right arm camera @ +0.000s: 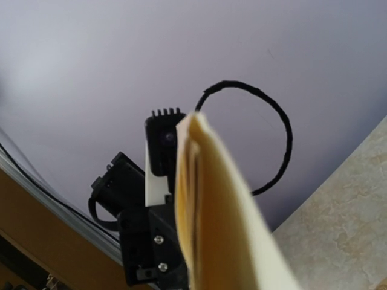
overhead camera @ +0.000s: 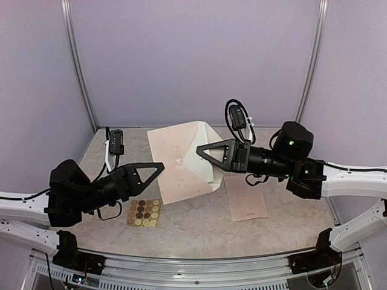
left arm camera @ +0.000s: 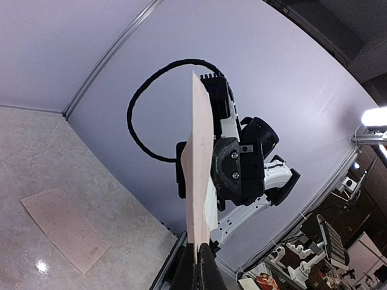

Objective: Place the letter into the envelope and seal it

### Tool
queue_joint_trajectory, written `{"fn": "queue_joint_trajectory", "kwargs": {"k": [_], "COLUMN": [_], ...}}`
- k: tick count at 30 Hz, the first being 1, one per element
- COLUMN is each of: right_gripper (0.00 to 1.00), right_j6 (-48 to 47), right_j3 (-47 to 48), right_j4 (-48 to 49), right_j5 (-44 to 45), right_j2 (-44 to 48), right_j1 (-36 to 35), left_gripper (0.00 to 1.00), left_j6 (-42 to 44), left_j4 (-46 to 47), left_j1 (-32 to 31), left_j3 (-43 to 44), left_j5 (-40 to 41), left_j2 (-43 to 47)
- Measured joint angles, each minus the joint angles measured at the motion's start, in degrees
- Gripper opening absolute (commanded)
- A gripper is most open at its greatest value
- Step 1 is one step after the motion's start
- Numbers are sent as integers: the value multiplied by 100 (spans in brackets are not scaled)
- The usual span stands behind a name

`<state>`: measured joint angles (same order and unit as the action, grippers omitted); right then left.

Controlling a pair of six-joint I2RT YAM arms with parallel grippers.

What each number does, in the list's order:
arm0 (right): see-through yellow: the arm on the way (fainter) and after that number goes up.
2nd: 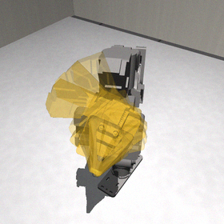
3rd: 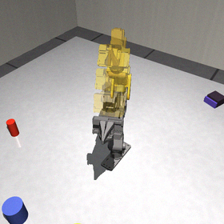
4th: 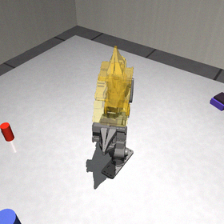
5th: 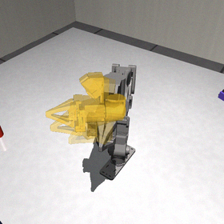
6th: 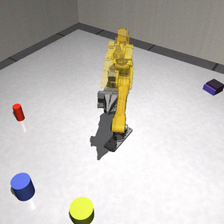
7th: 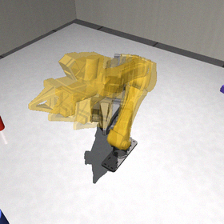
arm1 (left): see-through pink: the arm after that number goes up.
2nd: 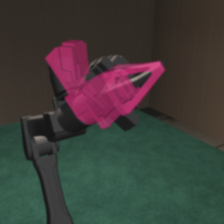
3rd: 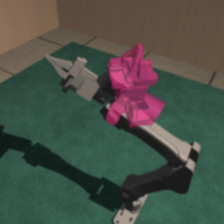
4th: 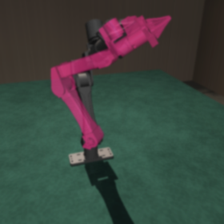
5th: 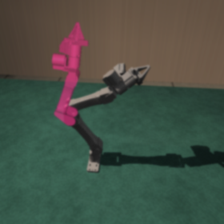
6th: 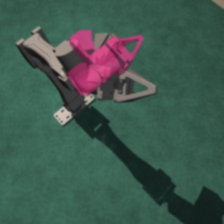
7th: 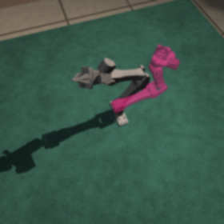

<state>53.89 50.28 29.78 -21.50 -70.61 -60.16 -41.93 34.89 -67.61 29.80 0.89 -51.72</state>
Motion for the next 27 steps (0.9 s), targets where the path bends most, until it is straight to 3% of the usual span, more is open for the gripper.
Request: {"fn": "queue_joint_trajectory", "kwargs": {"k": [9,13,18,21,24,27], "right_gripper": [0,0,0,0,1,16], "right_j6": [2,2,0,-7,-57,-203], "right_j3": [98,216,339,389,483,588], "right_j4": [-11,-35,-68,-129,-315,-625], "right_j5": [-160,-256,-459,-533,-538,-422], "right_j2": [-310,-433,-573,-634,-669,-651], "right_j1": [0,0,-55,-72,-85,-85], "left_gripper": [0,11,16,1,0,0], "left_j6": [-4,-22,-50,-72,-98,-92], "left_j4": [116,164,177,177,175,173], "left_j1": [-9,-11,-28,-31,-33,-33], "left_j3": [0,0,2,2,2,2], "left_j5": [-146,-197,-219,-219,-216,-212], "left_j2": [-125,-190,-306,-341,-343,-341]}}
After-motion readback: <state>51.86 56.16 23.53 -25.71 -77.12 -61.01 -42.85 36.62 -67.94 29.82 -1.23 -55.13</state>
